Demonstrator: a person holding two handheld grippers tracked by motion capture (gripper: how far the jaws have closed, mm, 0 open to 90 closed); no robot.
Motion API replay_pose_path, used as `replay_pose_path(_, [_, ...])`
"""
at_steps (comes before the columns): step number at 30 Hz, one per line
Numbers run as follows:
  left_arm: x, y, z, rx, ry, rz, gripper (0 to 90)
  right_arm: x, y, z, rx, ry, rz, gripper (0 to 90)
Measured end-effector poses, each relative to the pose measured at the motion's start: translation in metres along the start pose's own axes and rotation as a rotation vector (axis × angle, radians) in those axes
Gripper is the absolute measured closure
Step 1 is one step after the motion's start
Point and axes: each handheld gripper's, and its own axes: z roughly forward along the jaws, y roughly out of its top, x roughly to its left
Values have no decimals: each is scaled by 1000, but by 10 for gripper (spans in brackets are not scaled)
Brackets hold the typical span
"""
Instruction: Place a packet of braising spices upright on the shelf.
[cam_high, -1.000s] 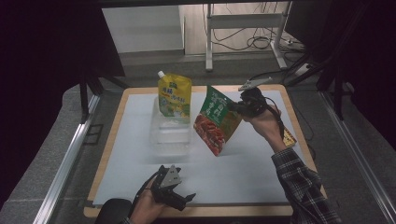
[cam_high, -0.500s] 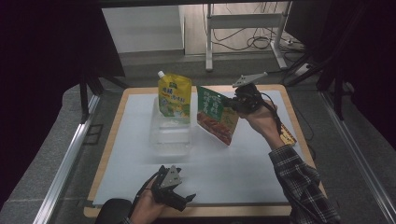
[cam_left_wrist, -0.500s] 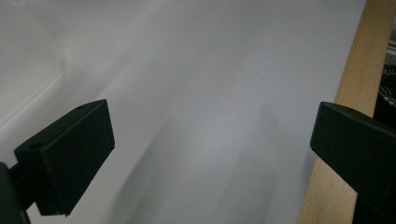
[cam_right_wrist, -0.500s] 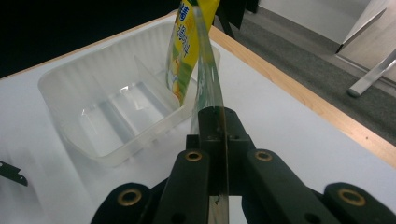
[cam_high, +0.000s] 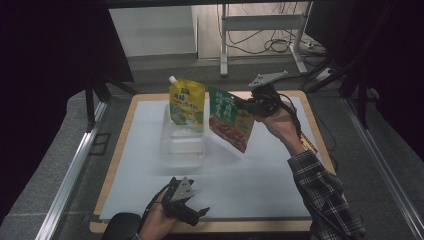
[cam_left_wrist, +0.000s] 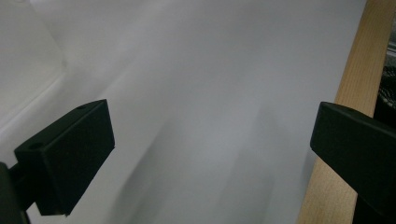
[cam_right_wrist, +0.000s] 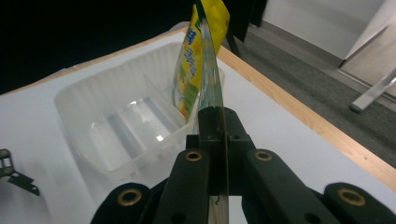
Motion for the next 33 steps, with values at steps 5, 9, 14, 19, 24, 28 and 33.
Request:
replay_pose_path(5, [0,0,0,0,-1,0,0,3,7,-2,-5,25,-19,890])
replay_pose_path(9, [0,0,0,-1,-2,0,0,3,14,-4,-12,35,-32,890])
replay_pose_path(14, [0,0,-1,-3,-1,-1,0,4,21,-7,-25,49,-41,890])
replay_pose_path(19, [0,0,-1,-2,-3,0,0,3,29,-10,-41,69,-37,890])
replay_pose_path(24, [0,0,-1,-3,-3,2,0,4,37,-11,-57,92,-31,890])
replay_pose_path(28, [0,0,-1,-2,-4,3,0,7,42,-8,-62,106,-36,890])
replay_pose_path(33, [0,0,-1,-3,-3,3,0,12,50,-3,-69,125,-41,890])
